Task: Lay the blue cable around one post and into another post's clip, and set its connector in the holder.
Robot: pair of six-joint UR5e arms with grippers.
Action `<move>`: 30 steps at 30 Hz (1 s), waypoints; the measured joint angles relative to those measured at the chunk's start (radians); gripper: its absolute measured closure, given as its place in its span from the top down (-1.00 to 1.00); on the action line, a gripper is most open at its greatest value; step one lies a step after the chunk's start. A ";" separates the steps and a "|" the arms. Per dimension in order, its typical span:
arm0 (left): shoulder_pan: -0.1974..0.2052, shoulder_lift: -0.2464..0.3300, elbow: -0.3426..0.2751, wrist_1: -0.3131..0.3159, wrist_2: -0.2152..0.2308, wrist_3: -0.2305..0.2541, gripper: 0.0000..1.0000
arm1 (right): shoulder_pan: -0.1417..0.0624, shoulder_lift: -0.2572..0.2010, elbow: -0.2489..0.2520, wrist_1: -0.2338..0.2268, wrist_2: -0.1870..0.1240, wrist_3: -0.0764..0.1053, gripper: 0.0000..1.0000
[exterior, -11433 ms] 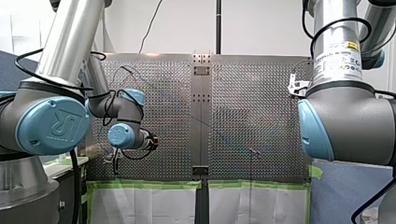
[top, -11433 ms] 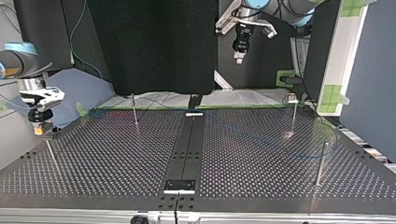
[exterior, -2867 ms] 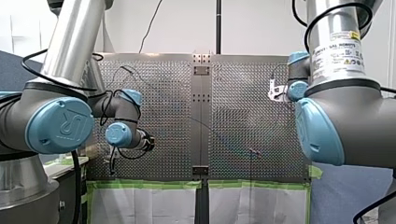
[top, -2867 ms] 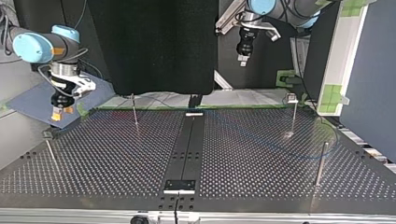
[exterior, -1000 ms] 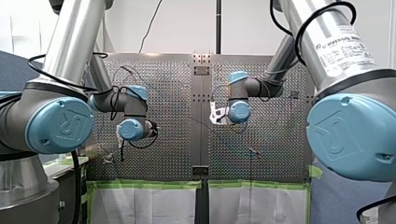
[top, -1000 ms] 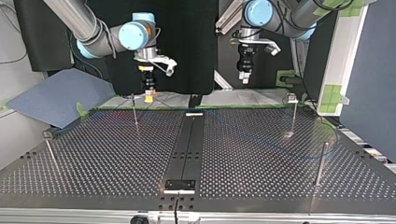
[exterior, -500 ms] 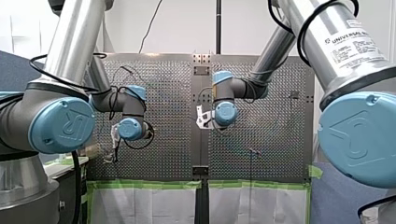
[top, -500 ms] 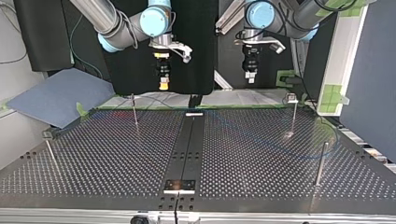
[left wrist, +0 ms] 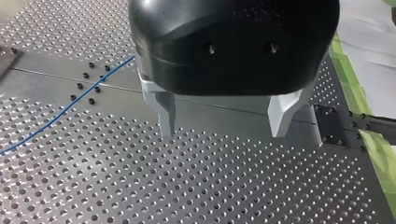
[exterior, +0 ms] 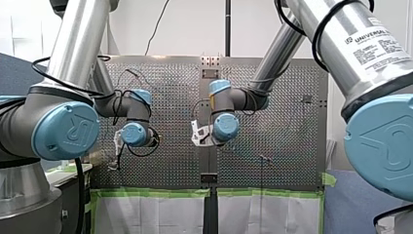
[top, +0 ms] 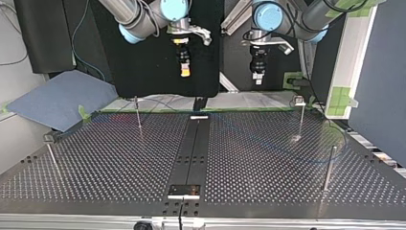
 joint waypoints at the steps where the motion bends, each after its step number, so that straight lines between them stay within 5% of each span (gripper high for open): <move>1: 0.000 0.000 0.000 -0.001 0.002 0.000 1.00 | 0.001 0.000 0.002 -0.002 -0.008 -0.001 1.00; 30: 0.008 0.000 -0.001 -0.023 0.031 0.022 1.00 | -0.008 0.000 0.007 -0.013 -0.037 0.006 1.00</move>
